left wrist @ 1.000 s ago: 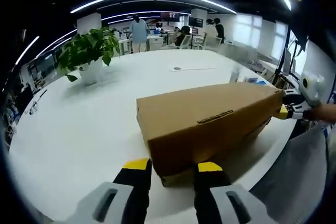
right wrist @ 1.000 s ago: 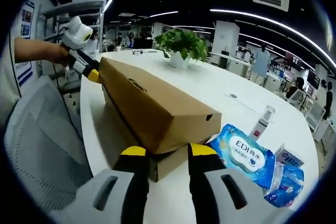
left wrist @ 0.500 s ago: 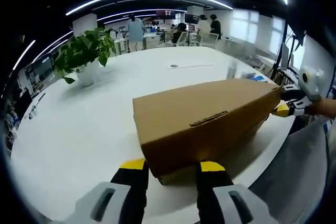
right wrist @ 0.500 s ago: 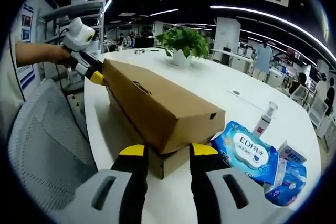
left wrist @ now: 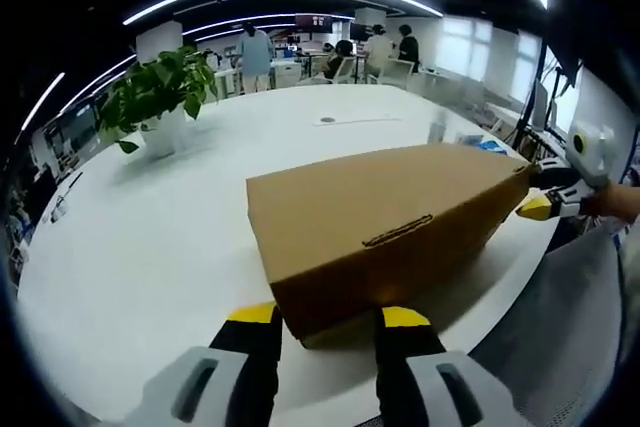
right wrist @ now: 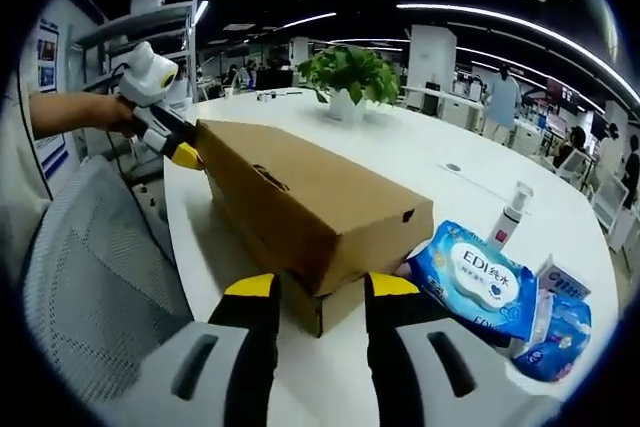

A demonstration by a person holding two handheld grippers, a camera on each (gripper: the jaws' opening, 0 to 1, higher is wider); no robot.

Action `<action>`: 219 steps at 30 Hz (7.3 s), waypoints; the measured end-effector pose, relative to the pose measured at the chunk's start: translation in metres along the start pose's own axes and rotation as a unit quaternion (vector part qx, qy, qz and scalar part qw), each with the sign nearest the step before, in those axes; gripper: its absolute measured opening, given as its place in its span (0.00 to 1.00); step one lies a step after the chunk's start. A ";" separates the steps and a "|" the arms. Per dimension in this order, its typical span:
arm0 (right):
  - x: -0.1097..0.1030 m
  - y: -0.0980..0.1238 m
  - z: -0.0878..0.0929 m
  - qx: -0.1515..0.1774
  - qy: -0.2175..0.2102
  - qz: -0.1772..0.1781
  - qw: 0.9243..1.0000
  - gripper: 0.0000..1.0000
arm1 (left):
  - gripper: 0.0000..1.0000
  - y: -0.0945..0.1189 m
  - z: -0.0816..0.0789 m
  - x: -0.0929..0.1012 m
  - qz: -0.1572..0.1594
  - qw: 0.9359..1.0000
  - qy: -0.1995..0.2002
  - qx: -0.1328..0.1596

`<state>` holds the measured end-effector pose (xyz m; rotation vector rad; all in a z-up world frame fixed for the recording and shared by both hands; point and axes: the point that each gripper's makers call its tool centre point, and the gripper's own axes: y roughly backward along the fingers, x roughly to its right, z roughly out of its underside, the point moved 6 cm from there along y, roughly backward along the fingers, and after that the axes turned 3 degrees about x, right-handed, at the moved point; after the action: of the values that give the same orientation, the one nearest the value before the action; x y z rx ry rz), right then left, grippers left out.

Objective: Operate the shoe box by opening the lid, removing the specified soft item, and placing it in the target area until the item is outside and the box remains undamaged.

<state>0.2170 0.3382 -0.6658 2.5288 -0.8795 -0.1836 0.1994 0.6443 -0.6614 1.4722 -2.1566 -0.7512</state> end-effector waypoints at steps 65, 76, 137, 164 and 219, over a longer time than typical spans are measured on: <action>0.000 -0.014 0.008 -0.023 -0.014 0.005 1.000 0.28 | 0.35 -0.004 0.004 -0.005 0.008 1.000 0.009 0.015; 0.014 -0.030 0.000 -0.026 -0.013 0.002 1.000 0.28 | 0.34 -0.015 -0.005 -0.017 0.003 1.000 0.000 0.008; 0.084 -0.084 -0.023 -0.040 -0.024 0.030 0.998 0.29 | 0.33 -0.087 -0.063 -0.053 0.018 1.000 -0.024 -0.005; 0.088 -0.044 -0.023 -0.021 -0.016 0.067 0.997 0.46 | 0.59 -0.052 -0.056 -0.034 0.000 0.999 -0.043 0.030; 0.089 0.133 0.028 -0.016 -0.076 0.187 0.979 0.80 | 1.00 0.030 -0.035 0.036 0.010 0.993 -0.043 0.112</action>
<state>0.2061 0.1807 -0.6275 2.2897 -1.3801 -0.2691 0.1875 0.6126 -0.6138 1.5509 -2.3825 -0.5908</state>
